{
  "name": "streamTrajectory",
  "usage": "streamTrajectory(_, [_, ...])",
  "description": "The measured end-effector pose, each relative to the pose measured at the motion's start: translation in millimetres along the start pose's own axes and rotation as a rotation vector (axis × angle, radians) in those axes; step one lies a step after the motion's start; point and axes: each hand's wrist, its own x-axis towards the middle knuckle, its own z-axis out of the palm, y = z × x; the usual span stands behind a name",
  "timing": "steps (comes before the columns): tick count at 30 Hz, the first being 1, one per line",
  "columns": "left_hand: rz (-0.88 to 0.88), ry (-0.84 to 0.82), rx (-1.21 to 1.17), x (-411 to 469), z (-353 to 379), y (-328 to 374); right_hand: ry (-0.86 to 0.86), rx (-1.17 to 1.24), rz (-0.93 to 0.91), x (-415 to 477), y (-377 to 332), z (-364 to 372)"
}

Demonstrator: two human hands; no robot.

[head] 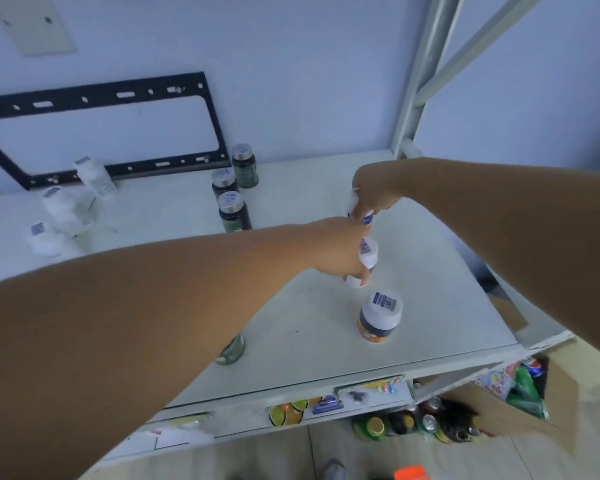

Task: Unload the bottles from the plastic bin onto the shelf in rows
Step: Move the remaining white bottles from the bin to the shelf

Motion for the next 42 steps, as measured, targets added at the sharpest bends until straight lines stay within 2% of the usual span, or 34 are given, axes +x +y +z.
streamTrajectory(6, [-0.005,0.042,-0.066,-4,-4,-3,0.099,0.008,0.008,-6,1,17])
streamTrajectory(10, [0.034,0.01,0.021,-13,-32,-1,0.153,0.021,0.085,-42,6,8])
streamTrajectory(13, [0.107,0.071,0.025,-23,-54,12,0.229,-0.009,0.165,-87,11,-6])
streamTrajectory(18, [0.358,0.146,0.029,-48,-73,60,0.325,0.012,0.344,-189,12,-18])
streamTrajectory(23, [0.633,0.106,0.108,-72,-49,137,0.279,-0.008,0.516,-290,22,17])
streamTrajectory(28, [0.782,-0.092,0.143,-80,18,211,0.117,0.201,0.69,-370,73,100])
streamTrajectory(33, [0.821,-0.325,0.291,-65,110,258,-0.072,0.394,0.802,-405,134,227])
streamTrajectory(36, [0.766,-0.442,0.346,-46,167,272,-0.079,0.612,0.864,-415,157,306])
streamTrajectory(42, [0.631,-0.65,0.413,-11,284,271,-0.136,0.842,0.981,-410,165,449])
